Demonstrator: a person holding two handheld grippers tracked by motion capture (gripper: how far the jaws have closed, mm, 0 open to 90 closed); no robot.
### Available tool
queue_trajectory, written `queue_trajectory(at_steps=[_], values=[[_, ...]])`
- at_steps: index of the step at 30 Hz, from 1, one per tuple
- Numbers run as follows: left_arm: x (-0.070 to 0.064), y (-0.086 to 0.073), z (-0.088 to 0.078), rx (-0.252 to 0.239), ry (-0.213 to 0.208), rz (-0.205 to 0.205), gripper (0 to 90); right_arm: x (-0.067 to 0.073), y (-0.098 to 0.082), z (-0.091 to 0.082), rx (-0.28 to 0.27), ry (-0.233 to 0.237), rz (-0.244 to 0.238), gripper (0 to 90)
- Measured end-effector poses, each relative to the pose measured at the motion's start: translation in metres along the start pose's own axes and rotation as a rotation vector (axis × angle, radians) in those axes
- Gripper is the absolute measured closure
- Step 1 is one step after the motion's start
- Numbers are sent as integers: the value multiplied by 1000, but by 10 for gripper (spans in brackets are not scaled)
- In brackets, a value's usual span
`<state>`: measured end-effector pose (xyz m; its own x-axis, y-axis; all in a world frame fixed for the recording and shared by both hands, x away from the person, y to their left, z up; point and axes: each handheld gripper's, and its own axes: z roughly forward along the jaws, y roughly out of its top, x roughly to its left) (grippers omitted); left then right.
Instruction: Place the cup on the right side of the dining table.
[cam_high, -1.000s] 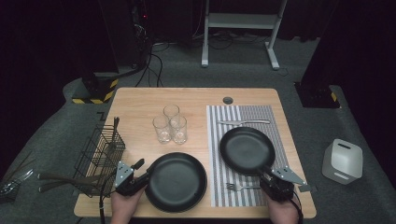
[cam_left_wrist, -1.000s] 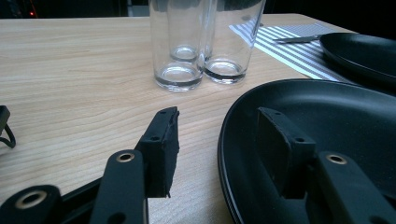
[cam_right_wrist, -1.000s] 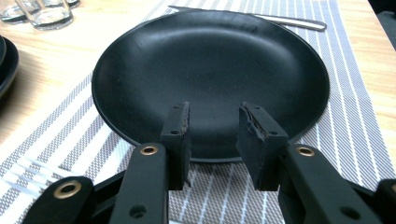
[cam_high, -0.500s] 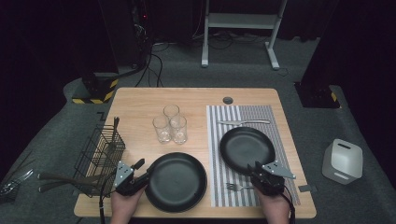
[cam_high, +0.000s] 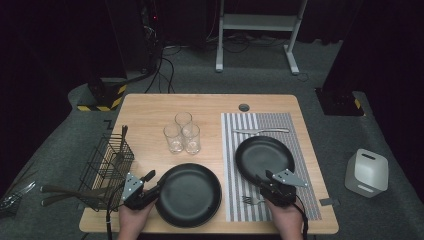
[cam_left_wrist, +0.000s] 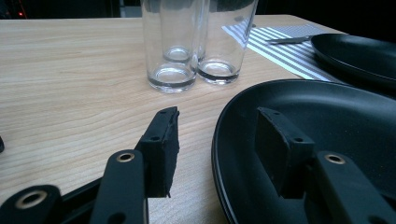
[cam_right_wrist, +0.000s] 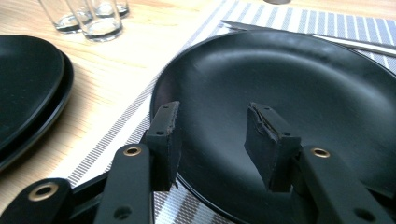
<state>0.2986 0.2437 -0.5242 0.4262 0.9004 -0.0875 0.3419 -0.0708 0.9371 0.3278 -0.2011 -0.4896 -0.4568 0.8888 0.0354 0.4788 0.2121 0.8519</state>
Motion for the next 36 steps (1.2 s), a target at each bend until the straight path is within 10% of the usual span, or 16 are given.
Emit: queue_trajectory(at_steps=[36], values=[[-1,2,4,20,-15,15,493,53,50,30,2,77,-98,398]])
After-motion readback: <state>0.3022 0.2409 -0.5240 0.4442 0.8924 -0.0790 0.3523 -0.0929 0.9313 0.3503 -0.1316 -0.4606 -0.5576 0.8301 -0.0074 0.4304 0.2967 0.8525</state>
